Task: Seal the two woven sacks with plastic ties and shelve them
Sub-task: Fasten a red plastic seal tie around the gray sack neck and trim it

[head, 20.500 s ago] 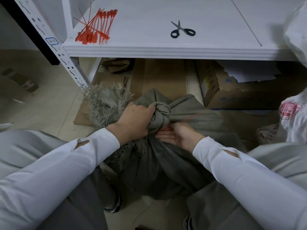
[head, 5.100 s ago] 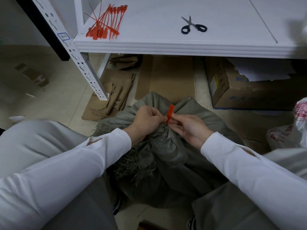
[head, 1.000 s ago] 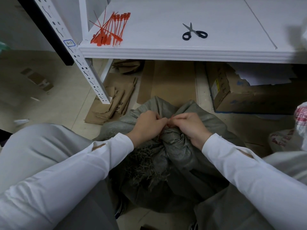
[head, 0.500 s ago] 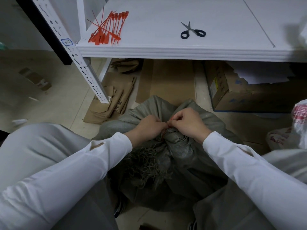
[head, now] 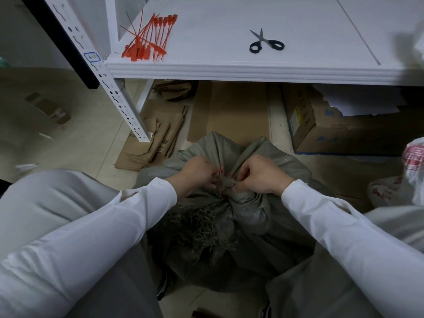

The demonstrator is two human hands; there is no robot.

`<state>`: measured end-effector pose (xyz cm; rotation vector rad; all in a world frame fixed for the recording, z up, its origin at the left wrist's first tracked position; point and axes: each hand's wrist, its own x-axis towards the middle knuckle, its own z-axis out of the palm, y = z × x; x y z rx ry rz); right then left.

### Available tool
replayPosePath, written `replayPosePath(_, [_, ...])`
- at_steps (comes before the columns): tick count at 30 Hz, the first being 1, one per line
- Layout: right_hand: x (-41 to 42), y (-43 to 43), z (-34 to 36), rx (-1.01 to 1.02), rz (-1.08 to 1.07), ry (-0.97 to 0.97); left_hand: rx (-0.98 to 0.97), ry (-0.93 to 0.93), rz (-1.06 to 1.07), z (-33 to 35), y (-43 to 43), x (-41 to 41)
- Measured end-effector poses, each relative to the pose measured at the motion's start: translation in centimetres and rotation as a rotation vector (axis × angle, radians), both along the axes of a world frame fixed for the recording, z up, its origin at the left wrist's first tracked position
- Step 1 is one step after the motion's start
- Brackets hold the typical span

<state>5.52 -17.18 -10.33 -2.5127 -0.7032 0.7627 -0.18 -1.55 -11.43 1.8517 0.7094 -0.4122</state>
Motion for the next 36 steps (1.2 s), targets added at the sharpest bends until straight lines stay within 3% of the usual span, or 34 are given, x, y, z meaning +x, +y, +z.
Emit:
replayPosePath(8, [0.3, -0.1, 0.1, -0.056, 0.052, 0.071, -0.044, 0.062, -0.016, 0.0, 0.3, -0.5])
replayPosePath(14, [-0.2, 0.4, -1.1, 0.262, -0.173, 0.009, -0.038, 0.101, -0.104, 0.6, -0.5, -0.7])
replayPosePath(18, [-0.6, 0.7, -1.1, 0.37, -0.198, 0.018, -0.012, 0.1, -0.139, 0.9, -0.9, -1.1])
replayPosePath(36, [-0.9, 1.3, -1.5, 0.282, -0.264, -0.079, -0.042, 0.0, -0.098, 1.0, -1.6, -1.1])
